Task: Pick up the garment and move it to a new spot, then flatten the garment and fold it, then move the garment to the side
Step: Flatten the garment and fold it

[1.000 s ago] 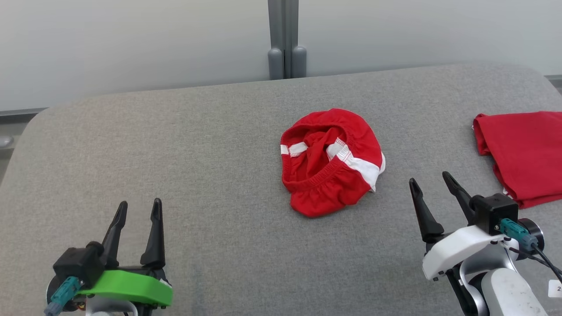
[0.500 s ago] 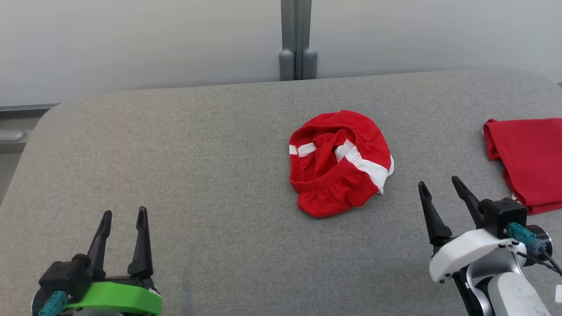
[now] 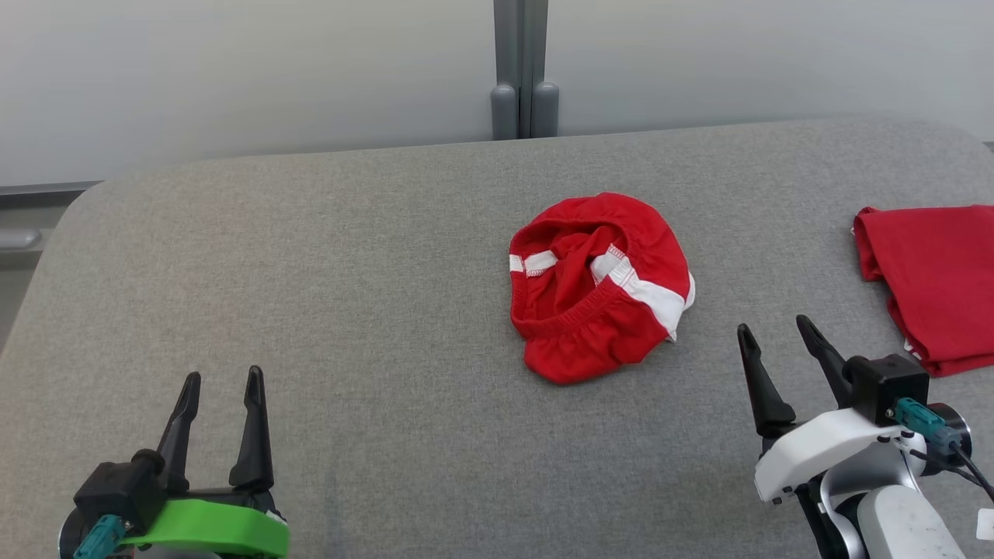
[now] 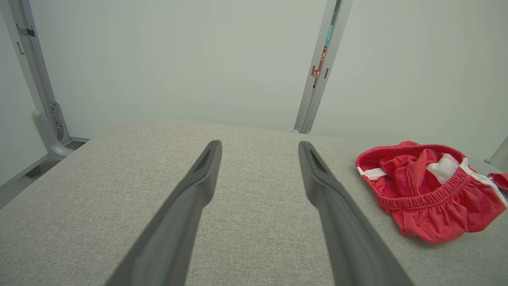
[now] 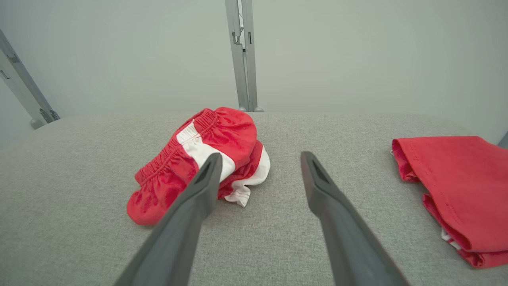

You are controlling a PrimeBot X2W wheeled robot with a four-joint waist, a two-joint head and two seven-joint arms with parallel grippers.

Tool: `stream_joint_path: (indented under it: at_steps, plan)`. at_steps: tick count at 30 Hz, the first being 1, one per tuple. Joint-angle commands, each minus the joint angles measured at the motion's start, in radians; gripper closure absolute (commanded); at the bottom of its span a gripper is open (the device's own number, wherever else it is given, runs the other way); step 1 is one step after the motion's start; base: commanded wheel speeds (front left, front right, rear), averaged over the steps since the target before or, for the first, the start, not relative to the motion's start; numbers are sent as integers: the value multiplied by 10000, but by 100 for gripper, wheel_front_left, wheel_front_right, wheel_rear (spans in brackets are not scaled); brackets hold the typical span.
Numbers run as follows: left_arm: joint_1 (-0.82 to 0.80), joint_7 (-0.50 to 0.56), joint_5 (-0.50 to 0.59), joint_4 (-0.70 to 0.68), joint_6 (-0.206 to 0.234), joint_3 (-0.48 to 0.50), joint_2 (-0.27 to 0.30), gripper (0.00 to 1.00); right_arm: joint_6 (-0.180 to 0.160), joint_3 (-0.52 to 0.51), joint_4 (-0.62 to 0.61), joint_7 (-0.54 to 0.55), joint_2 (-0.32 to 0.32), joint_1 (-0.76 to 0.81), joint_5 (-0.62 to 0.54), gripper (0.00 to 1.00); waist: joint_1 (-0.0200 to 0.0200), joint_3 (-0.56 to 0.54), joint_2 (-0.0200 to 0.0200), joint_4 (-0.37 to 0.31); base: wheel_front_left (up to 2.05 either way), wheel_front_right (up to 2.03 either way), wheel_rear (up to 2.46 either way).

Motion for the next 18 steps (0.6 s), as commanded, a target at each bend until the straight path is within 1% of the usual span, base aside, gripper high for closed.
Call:
stream_joint_path:
  at_steps: [1, 3, 6, 9, 12, 15, 18]
  plan:
    - [-42, -24, 49, 39, -72, 20, -10, 0, -16, 12, 13, -35, -7, 61, -19, 0, 0, 17, 0, -2, 0, 0, 0]
    - [-161, -20, 57, 107, -95, -40, 4, 0, -17, 34, 5, -28, -9, 32, -28, 0, 0, 45, 0, -22, 0, 0, 0]
    - [-530, 364, 35, 214, -168, -216, 89, 0, -16, 88, -12, -30, -46, -72, -2, 0, 0, 135, 0, -112, 0, 0, 0]
    - [-1141, 1108, -232, 329, -359, -493, 106, 0, -17, 188, -26, -55, -68, -229, 26, 0, 0, 284, 0, -325, 0, 0, 0]
    - [-1913, 2023, -491, 500, -558, -979, -1, 0, -16, 259, -15, -81, -64, -332, 42, 0, 0, 454, 0, -615, 0, 0, 0]
    - [-2835, 3009, -928, 791, -739, -1654, -164, 0, -16, 335, 27, -123, -17, -465, 62, 0, 0, 676, 0, -1070, 0, 0, 0]
    - [-3604, 3723, -1332, 1078, -829, -2369, -361, 0, -17, 364, 74, -171, 10, -550, 72, 0, 0, 886, 0, -1521, 0, 0, 0]
